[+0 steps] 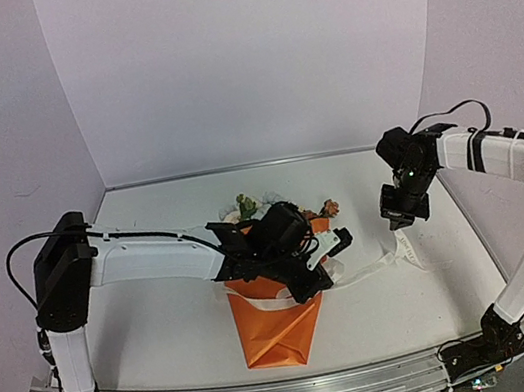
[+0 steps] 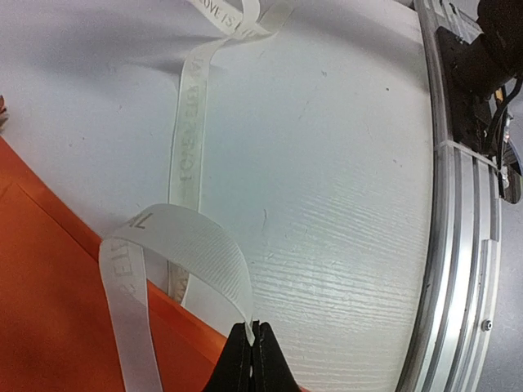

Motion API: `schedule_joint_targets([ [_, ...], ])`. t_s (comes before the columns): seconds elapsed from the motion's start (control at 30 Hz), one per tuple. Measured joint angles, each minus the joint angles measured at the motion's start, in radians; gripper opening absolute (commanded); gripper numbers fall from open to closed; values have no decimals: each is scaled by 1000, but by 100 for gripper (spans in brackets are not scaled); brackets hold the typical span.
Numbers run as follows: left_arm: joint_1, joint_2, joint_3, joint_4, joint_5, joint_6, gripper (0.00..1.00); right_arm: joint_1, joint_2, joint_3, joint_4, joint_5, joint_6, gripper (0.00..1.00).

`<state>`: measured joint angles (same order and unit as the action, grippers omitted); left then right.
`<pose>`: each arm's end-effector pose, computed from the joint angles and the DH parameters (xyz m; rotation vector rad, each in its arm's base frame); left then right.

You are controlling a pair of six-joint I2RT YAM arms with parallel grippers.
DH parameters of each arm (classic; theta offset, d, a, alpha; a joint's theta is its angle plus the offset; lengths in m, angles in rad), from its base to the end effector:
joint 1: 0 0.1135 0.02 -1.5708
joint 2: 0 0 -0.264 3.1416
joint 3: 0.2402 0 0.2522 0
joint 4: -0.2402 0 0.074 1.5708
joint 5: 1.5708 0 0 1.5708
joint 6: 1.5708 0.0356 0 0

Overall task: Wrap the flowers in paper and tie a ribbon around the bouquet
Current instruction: Place the left side of the ribbon on the folded bouquet.

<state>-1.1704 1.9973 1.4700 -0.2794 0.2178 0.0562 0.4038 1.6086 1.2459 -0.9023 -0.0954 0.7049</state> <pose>0.1669 -0.4140 0.2039 1.5269 1.9787 -0.7622 0.2867 0.1262 0.2421 0.4154 2.8809 0.3542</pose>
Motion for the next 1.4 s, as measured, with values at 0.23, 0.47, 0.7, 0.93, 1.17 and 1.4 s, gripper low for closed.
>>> schedule_joint_targets([
  [0.23, -1, 25, 127, 1, 72, 61, 2, -19, 66, 96, -17, -24, -35, 0],
  [0.47, -21, 105, 200, 31, 122, 131, 1, -75, 128, 169, -41, -84, -52, 0],
  [0.7, -19, 217, 268, 21, 159, 191, 5, -109, 148, 219, -72, -110, -51, 0],
  [0.93, -18, 308, 394, -52, 252, 237, 24, -129, 185, 316, -95, -170, -58, 0],
  [1.17, -12, 299, 352, 19, 272, 184, 54, -101, 185, 384, -115, -238, -51, 0],
  [1.4, 83, 90, 82, 213, 319, -13, 53, -15, 185, 473, -153, -245, -98, 0],
])
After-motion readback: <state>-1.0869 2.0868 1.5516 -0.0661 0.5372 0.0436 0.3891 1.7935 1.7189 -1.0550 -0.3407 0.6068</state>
